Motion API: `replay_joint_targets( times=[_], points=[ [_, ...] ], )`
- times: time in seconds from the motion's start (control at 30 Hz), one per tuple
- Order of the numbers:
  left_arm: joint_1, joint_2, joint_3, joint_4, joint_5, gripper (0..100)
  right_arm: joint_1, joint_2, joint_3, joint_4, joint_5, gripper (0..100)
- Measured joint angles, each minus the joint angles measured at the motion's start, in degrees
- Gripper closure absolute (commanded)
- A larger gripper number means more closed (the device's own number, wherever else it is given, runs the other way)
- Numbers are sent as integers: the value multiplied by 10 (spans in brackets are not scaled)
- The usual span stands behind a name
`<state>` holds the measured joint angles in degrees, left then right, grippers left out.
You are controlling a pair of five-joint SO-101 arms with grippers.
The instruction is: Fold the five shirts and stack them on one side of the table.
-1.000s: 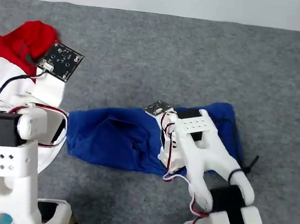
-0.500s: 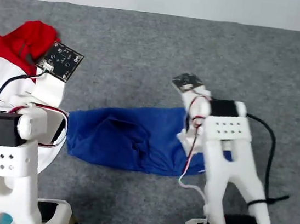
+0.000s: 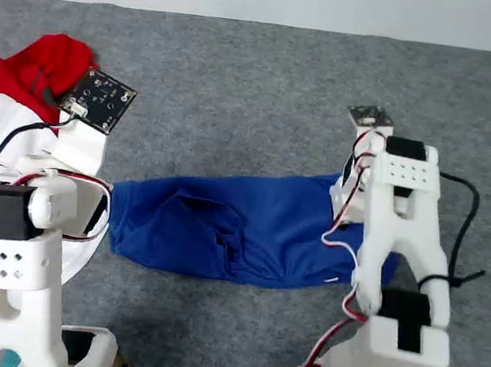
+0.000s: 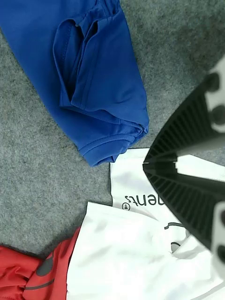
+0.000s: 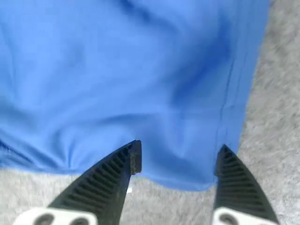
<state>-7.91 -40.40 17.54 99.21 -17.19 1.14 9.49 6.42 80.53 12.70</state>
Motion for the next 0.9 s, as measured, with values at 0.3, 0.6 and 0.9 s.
replay_joint_targets(
  times=[0.3, 0.6, 0.9],
  points=[
    [0, 0, 0, 0, 0, 998, 22, 119, -55, -22, -5, 705],
    [0, 0, 0, 0, 0, 998, 42, 199, -77, -34, -6, 845],
    [0, 0, 0, 0, 0, 998, 46, 200, -99, -44, -6, 991]
  ],
)
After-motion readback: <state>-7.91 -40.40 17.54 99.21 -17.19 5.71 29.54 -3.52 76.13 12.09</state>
